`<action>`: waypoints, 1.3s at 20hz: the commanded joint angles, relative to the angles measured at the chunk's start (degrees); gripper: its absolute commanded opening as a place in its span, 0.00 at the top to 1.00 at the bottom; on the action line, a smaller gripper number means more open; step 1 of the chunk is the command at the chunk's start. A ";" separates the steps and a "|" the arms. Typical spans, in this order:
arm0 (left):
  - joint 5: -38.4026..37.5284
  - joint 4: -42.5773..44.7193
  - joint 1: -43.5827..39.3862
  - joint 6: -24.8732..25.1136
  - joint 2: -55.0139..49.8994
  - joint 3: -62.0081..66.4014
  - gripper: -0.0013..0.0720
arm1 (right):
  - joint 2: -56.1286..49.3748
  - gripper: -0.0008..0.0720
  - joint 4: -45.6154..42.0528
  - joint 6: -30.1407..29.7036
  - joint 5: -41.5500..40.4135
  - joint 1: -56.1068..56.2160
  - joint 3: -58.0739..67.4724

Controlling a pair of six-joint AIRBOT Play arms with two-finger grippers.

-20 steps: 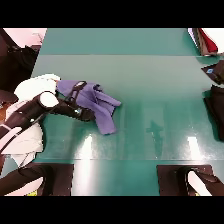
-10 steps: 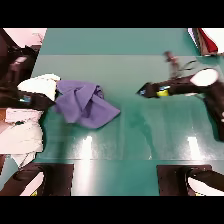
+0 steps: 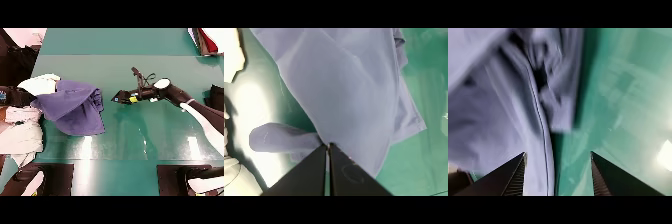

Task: Fold the shirts.

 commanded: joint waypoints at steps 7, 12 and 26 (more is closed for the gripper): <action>-1.07 0.04 0.17 -1.55 0.11 0.33 0.95 | -19.28 0.38 2.38 2.64 0.46 1.90 23.34; -1.14 0.04 0.17 -1.55 0.11 0.33 0.95 | -24.94 0.43 2.21 3.50 0.85 4.00 31.78; -1.86 -3.54 0.17 -1.53 0.11 0.33 0.95 | -27.63 0.97 2.40 6.14 -10.64 7.78 32.48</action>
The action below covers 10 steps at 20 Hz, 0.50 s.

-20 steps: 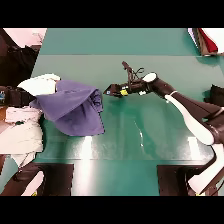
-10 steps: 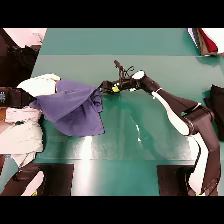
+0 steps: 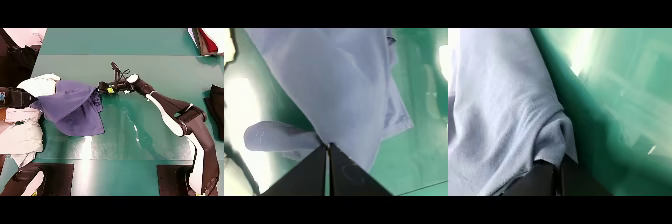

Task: Fold the shirts.

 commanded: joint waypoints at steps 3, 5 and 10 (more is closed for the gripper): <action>-0.46 -1.68 0.04 0.35 0.04 0.96 0.95 | 4.85 0.97 -10.36 0.11 1.60 -1.27 0.02; -0.87 -3.08 0.02 2.14 0.04 3.80 0.95 | 11.08 0.98 -26.27 2.54 7.02 -3.56 0.00; 0.44 -17.77 0.02 5.60 0.04 10.40 0.95 | 28.35 0.97 -49.57 6.10 26.34 -10.91 0.00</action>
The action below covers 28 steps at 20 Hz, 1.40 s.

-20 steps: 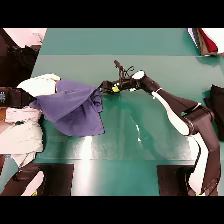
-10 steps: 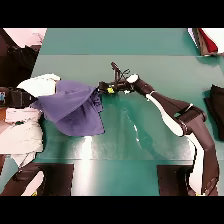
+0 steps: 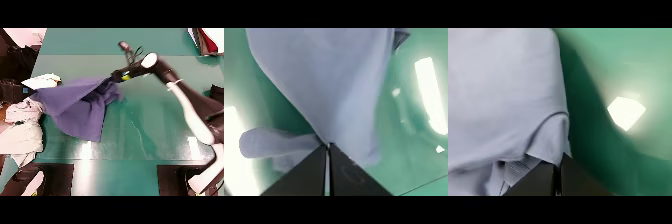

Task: Fold the shirts.

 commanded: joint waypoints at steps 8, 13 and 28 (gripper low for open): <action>13.11 -14.47 0.04 3.54 -0.02 8.94 0.95 | 33.16 0.97 -14.60 1.68 18.14 -16.96 0.04; 13.03 -30.23 0.02 3.52 -0.04 20.96 0.95 | 45.94 0.97 -14.51 1.92 19.08 -20.39 0.04; 7.43 -18.82 -0.13 6.64 -10.08 -16.26 0.95 | 40.85 0.97 -14.10 14.34 22.40 -7.91 -31.08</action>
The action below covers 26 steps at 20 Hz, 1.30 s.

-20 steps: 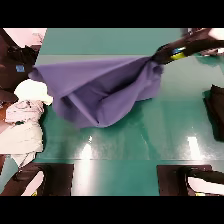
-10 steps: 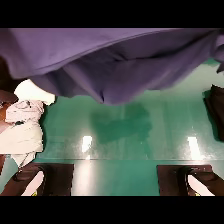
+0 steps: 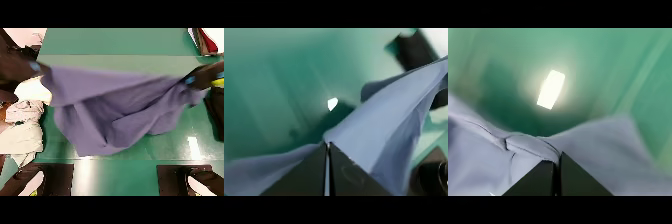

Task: Fold the shirts.

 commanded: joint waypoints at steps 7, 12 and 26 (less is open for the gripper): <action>9.31 3.19 -0.02 7.85 -6.49 -25.03 0.95 | -3.56 0.69 0.11 0.81 -11.43 9.14 -25.55; 8.81 3.15 -0.02 7.80 -6.49 -20.96 0.95 | 9.01 0.20 -0.22 1.07 -11.02 2.10 -27.87; 7.63 1.42 -0.02 7.80 -6.49 -20.37 0.95 | -12.13 0.23 8.09 -8.70 -4.85 -18.88 -27.96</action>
